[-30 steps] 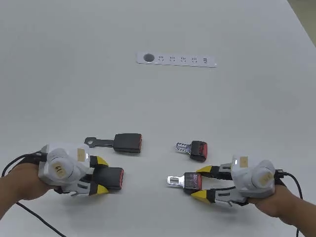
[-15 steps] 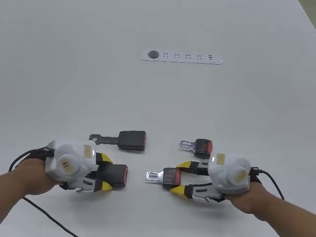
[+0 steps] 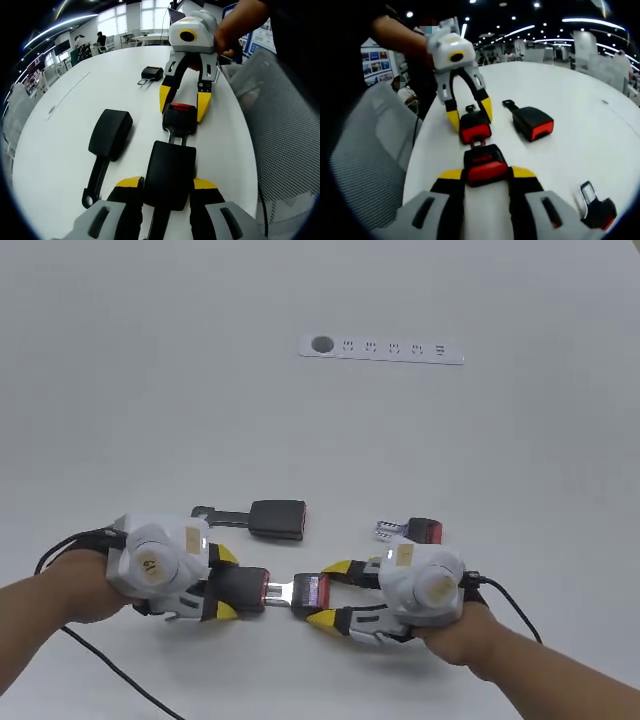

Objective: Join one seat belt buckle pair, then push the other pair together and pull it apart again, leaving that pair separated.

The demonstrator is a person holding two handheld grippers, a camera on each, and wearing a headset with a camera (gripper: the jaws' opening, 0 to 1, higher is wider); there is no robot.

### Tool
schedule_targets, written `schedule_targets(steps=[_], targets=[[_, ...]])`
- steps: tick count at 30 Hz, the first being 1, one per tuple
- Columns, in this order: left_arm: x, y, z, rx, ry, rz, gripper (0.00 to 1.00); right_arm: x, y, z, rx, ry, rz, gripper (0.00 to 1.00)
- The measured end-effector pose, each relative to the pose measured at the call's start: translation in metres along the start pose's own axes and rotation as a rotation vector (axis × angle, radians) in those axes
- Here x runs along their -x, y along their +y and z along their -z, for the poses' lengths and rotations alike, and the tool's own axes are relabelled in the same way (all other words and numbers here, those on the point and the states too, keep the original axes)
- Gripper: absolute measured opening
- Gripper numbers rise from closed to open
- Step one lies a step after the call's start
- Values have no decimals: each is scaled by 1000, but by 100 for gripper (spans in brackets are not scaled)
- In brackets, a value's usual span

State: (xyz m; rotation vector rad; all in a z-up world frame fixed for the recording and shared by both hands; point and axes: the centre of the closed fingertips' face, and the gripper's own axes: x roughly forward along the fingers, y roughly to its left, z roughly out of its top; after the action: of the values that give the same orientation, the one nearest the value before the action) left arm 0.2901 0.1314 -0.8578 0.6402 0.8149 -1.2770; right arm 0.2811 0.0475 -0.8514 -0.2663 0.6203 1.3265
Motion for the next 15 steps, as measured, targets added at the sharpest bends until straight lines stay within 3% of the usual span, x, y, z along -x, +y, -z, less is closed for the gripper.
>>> schedule_targets(steps=[11, 15], targets=[[-1, -1, 1, -33, 17, 11, 35, -7, 1, -4, -13, 23, 11, 34], [-2, -2, 1, -58, 20, 23, 35, -7, 0, -4, -8, 39, -7, 34]])
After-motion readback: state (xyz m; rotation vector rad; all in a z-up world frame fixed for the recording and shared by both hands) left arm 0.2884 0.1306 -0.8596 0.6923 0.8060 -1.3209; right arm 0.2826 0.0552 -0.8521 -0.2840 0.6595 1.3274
